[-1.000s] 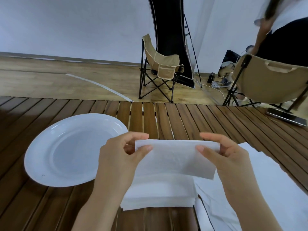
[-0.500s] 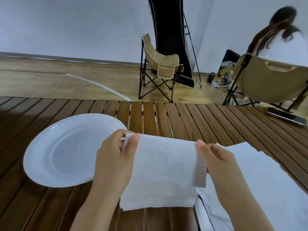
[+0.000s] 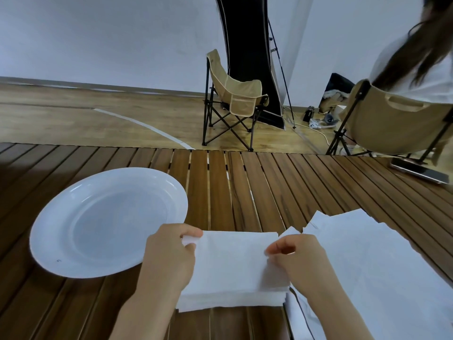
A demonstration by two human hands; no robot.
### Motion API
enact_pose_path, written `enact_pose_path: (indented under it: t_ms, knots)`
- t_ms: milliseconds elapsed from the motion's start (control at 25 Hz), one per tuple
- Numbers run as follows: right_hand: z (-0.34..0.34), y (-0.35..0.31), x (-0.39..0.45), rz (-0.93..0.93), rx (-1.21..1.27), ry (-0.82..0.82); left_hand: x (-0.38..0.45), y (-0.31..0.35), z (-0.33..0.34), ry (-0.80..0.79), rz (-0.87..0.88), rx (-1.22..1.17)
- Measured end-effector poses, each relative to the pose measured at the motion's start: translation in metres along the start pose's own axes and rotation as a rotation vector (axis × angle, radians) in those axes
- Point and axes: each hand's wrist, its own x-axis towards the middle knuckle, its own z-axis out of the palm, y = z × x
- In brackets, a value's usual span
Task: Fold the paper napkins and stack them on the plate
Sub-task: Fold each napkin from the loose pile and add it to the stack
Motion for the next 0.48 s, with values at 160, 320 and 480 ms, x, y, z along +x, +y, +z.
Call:
enact_pose_path:
  t_ms: [160, 320, 480]
  knots:
    - [-0.006, 0.002, -0.001, -0.034, -0.102, 0.022, 0.001, -0.001, 0.001, -0.032, 0.017, 0.049]
    - [-0.019, 0.018, 0.002, 0.064, -0.417, 0.068, -0.002, 0.003, -0.001, 0.004, 0.032, 0.076]
    - [-0.017, 0.020, 0.005, 0.340, -0.585, -0.122, -0.004, 0.010, -0.005, 0.088, 0.073, 0.117]
